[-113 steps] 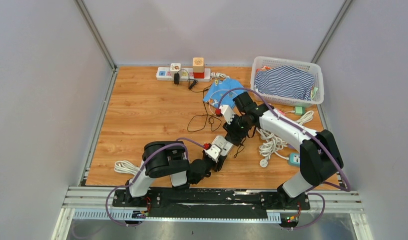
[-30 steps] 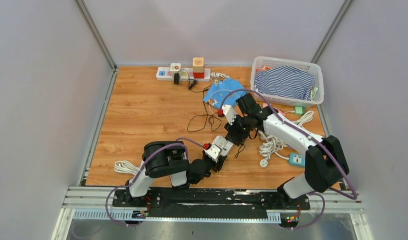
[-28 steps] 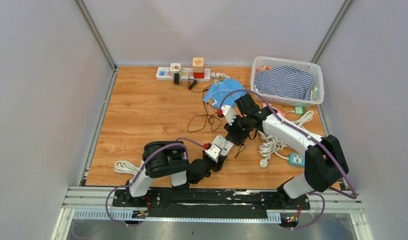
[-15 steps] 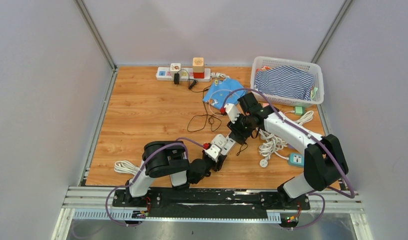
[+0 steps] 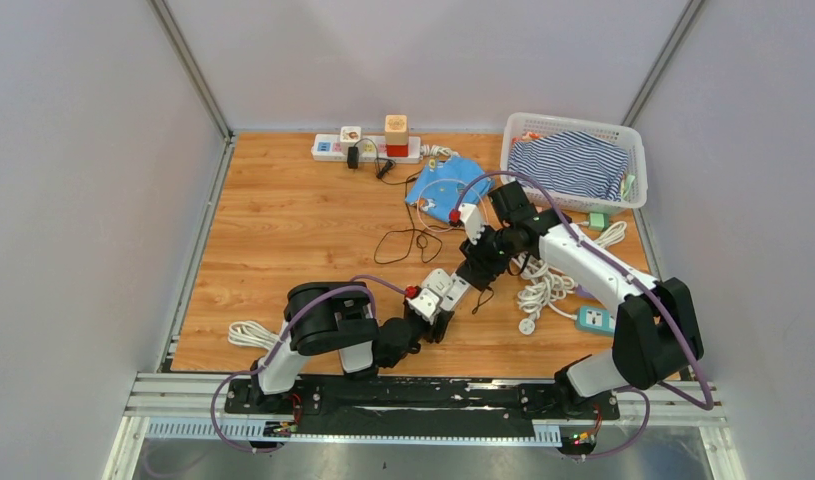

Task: Pull the plug off the socket
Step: Remove the plug from the socket, then place the plug at the center of the board.

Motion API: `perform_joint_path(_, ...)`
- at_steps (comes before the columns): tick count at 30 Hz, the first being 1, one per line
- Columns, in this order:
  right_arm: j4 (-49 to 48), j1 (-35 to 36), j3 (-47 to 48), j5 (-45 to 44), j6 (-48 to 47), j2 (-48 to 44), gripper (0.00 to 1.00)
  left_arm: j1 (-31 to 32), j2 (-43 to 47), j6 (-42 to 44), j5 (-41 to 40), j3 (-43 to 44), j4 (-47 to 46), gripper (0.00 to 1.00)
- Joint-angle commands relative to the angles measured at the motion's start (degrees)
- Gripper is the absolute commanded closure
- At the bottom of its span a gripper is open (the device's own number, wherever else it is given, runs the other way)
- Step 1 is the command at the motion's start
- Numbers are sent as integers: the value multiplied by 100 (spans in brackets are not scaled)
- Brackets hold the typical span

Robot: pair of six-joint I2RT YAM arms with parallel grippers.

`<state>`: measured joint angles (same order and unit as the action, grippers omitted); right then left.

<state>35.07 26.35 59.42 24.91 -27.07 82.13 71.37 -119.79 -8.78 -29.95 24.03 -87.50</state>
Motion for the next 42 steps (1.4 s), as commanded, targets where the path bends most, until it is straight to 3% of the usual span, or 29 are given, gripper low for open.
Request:
perform_joint_path(1,236,-115,140,299,-173,-127,100,-18,-28,-73,-195,-155,-2,31)
perform_joint_path(5,265,-159,155,337,-210,-174,100,-18,102,-125,-117,-228,-13,12)
perform_joint_path(10,296,-246,158,390,-259,-303,100,-18,438,-154,95,-397,-2,0)
perform_joint_path(28,436,-793,300,770,-284,-1020,100,-26,2519,-444,1768,-1453,246,0)
perform_joint_path(31,457,-952,326,940,-271,-1220,100,-159,3175,-641,2132,-1556,828,0)
perform_joint_path(35,507,-1067,333,1191,-309,-1391,100,-373,4227,-886,2575,-1378,2536,0)
perform_joint_path(38,589,-1086,295,1511,-433,-1474,100,-379,4997,-602,2844,-1146,3570,0)
perform_joint_path(42,701,-1087,289,1931,-574,-1556,100,-436,5883,-241,3182,-1084,4109,0)
